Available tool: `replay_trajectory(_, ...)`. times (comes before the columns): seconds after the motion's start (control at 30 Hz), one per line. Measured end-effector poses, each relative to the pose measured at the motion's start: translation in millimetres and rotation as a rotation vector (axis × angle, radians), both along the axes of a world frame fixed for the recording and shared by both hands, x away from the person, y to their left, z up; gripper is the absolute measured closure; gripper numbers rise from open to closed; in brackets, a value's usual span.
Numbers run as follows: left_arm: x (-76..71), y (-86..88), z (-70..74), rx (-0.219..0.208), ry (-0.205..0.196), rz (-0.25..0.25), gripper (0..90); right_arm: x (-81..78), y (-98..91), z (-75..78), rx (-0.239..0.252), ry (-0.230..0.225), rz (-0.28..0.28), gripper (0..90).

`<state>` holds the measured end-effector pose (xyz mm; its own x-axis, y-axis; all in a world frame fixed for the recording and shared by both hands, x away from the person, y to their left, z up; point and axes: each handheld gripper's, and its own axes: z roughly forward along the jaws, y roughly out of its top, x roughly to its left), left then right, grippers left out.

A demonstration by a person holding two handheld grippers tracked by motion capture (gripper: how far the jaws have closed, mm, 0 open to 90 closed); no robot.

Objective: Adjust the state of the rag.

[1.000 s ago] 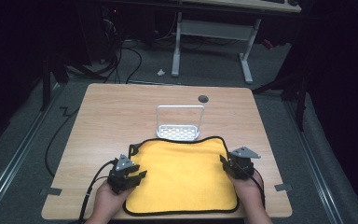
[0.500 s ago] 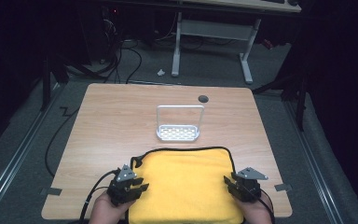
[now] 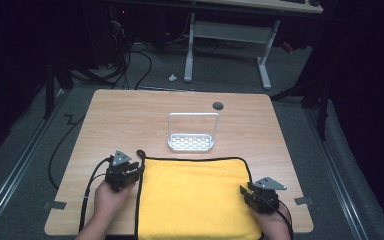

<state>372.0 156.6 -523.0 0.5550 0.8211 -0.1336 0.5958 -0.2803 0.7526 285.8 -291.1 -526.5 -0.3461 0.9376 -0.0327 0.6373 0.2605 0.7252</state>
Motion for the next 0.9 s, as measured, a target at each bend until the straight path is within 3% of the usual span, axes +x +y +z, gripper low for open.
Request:
replay_trajectory(0.1,5.4,-3.1,-6.3,0.009,0.025,-0.006,65.2,5.4,0.2,0.4,-0.009,0.001,-0.019,64.9)
replay_trajectory(0.23,15.6,-12.9,-7.7,0.047,-0.001,-0.013,65.9,9.9,-0.3,0.4,-0.013,0.0,-0.025,65.2)
replay_trajectory(0.3,22.8,-17.9,-9.8,0.064,-0.035,-0.005,68.1,15.1,-0.3,0.3,-0.024,-0.006,-0.033,65.3)
replay_trajectory(0.6,44.1,-24.9,-8.5,0.083,-0.03,0.016,71.5,34.4,0.0,-0.7,-0.027,-0.018,-0.055,65.8)
replay_trajectory(0.63,46.8,-24.4,-8.6,0.074,-0.027,0.023,71.6,38.9,-0.5,-0.5,-0.022,-0.013,-0.061,65.9)
replay_trajectory(0.7,53.8,-18.9,-8.2,0.002,0.024,0.041,71.3,40.7,4.4,2.8,-0.009,-0.008,-0.059,65.5)
replay_trajectory(0.77,57.7,-14.8,-7.3,-0.032,0.046,0.053,69.2,39.3,8.9,5.7,0.0,-0.019,-0.049,65.1)
replay_trajectory(0.8,58.6,-12.9,-6.8,-0.042,0.036,0.053,67.8,36.7,17.0,10.1,0.006,-0.046,-0.022,64.4)
replay_trajectory(0.83,59.4,-11.8,-5.9,-0.052,0.023,0.052,64.0,30.9,38.3,18.6,0.013,-0.083,0.031,63.2)
replay_trajectory(0.87,60.4,-11.5,-5.1,-0.055,0.012,0.052,64.0,30.9,38.3,18.6,0.013,-0.083,0.031,63.2)
replay_trajectory(0.9,62.2,-11.4,-4.5,-0.063,0.015,0.047,61.4,27.2,61.5,23.2,0.014,-0.104,0.091,62.4)
